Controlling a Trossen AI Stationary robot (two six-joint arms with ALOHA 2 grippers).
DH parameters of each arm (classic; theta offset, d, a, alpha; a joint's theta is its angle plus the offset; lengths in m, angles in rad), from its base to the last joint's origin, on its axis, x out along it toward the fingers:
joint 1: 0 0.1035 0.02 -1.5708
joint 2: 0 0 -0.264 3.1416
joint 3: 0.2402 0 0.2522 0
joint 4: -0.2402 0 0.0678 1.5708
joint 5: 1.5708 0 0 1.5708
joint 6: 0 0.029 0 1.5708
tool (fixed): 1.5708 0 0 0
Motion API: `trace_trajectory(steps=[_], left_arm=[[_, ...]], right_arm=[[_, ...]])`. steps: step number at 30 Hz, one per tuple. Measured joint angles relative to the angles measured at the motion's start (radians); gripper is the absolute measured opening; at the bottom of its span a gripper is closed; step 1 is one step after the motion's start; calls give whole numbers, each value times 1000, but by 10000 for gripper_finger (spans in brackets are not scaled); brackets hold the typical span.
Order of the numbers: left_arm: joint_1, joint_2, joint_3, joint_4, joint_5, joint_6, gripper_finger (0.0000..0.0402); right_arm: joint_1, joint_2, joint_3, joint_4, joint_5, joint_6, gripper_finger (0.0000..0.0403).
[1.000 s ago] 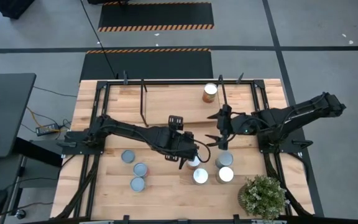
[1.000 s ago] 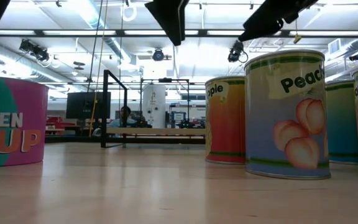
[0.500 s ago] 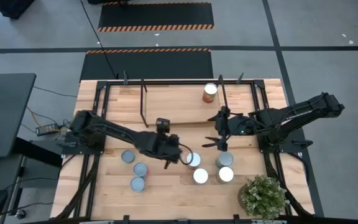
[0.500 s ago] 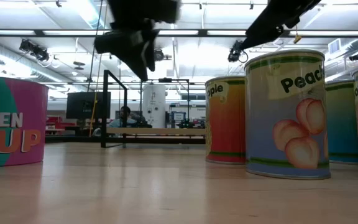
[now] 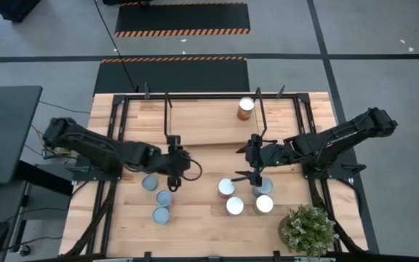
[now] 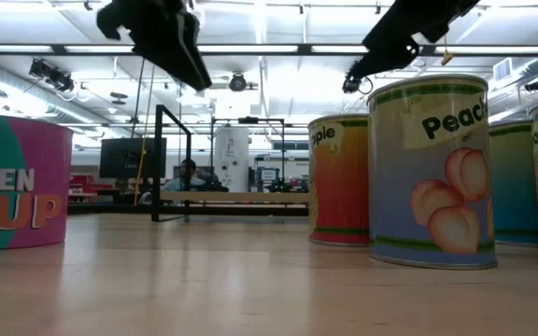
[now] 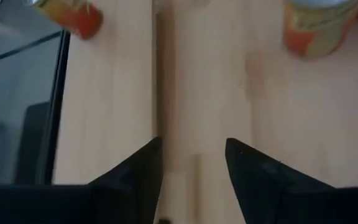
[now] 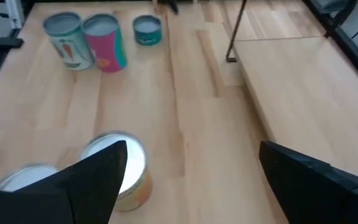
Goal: Pick and place cans onto a shelf
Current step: Adjust the canned goods
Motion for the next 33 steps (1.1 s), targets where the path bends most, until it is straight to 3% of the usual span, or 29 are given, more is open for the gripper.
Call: trace_trajectory(steps=[5, 12, 15, 21, 33], left_arm=[[4, -111, -114, 178, 88, -11, 176], [0, -211, -233, 358, 180, -53, 176], [-4, -223, -258, 362, 187, -92, 176], [-4, -210, -270, 348, 192, -202, 176], [-5, -210, -271, 336, 199, -209, 176]], right_arm=[[45, 67, 111, -137, 15, 57, 373], [68, 223, 299, -486, 40, 171, 373], [59, 277, 356, -607, 7, 219, 373], [25, 334, 376, -706, -179, 302, 373], [13, 349, 387, -962, -201, 391, 373]])
